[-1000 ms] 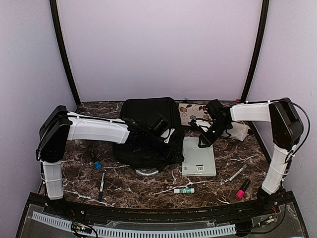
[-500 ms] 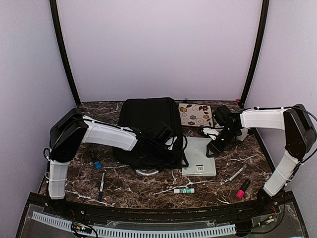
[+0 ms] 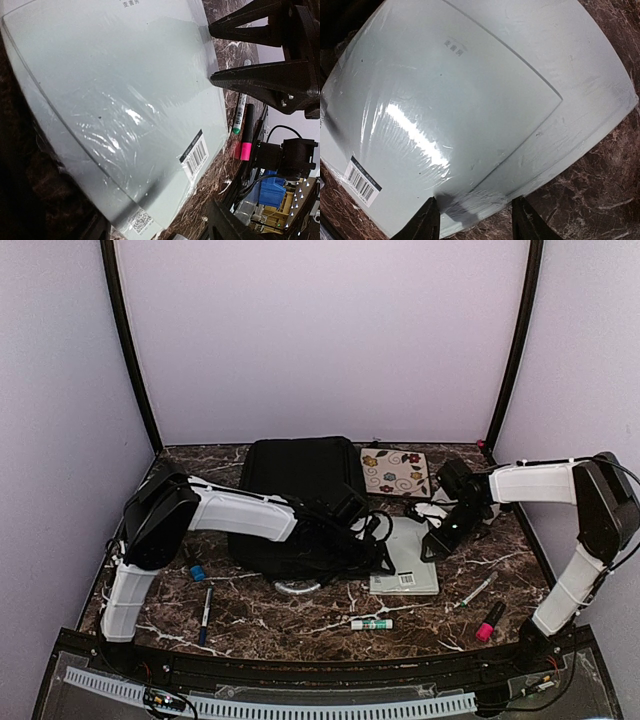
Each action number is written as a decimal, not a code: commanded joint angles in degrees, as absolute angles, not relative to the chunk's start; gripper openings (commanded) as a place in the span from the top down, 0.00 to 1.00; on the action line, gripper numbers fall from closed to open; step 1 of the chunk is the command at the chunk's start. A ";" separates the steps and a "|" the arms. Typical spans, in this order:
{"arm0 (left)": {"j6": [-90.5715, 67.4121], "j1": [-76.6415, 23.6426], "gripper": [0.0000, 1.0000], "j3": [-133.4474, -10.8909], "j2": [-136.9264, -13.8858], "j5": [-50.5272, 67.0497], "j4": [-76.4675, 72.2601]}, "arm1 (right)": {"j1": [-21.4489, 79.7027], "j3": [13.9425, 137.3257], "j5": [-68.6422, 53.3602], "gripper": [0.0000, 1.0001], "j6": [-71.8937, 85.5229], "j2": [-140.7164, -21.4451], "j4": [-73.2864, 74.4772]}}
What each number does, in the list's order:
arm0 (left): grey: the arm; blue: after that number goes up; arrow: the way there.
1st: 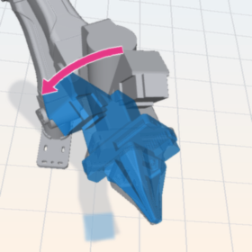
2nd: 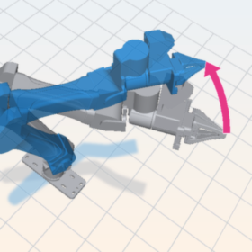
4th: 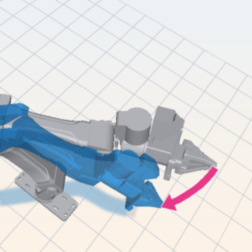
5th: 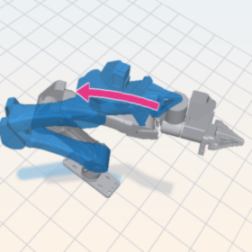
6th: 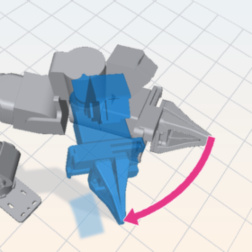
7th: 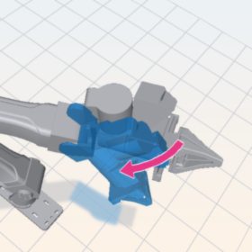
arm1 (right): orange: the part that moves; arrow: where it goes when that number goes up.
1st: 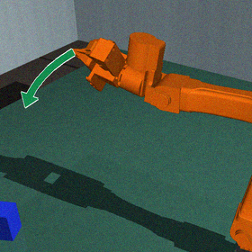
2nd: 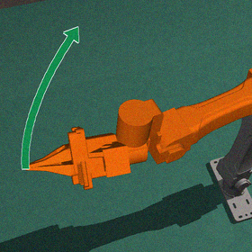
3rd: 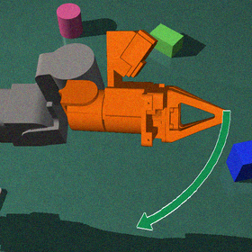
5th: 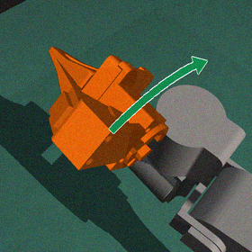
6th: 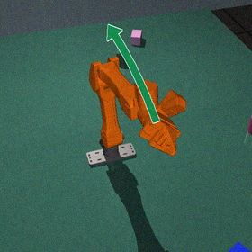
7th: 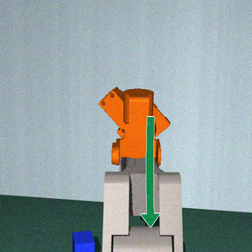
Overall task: Pack the student bag
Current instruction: Move the book to the center of the board, then pass from the left arm to the right, then pick up the largest pocket of the bag from the student bag.
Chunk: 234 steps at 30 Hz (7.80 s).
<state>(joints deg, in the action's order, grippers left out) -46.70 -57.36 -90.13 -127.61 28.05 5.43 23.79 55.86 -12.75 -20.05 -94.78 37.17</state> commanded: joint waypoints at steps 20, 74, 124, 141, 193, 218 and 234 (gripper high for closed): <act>-41.04 -60.47 0.33 -102.68 -121.82 22.48 6.57 | 24.43 54.67 -20.08 0.53 -20.82 -97.42 40.50; -50.71 -59.35 0.23 -72.29 -108.00 7.30 4.67 | 30.78 64.08 -24.97 0.55 -19.98 -106.89 41.76; -52.37 -54.92 1.00 -69.78 -105.87 27.10 -22.30 | 20.26 60.50 -16.05 0.44 -18.01 -78.55 43.20; -40.57 -50.90 1.00 -65.68 -84.37 16.53 -5.90 | 17.02 63.91 -35.36 0.34 -13.01 -74.60 35.74; -57.91 -50.89 1.00 -57.78 -90.49 6.65 -57.44 | 20.11 53.70 -68.57 0.42 64.44 -85.32 -45.65; -36.68 -49.22 0.33 -54.24 -79.16 1.45 -11.81 | 14.22 54.43 -63.73 1.00 38.96 -83.25 -12.34; 11.13 -57.48 0.35 -70.89 -101.00 -16.31 29.43 | 12.74 49.82 -53.03 1.00 4.86 -70.87 17.92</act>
<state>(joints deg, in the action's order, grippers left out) 3.05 -57.06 -68.49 -98.24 -11.66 24.34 13.06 49.47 -52.42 10.72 -73.82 21.34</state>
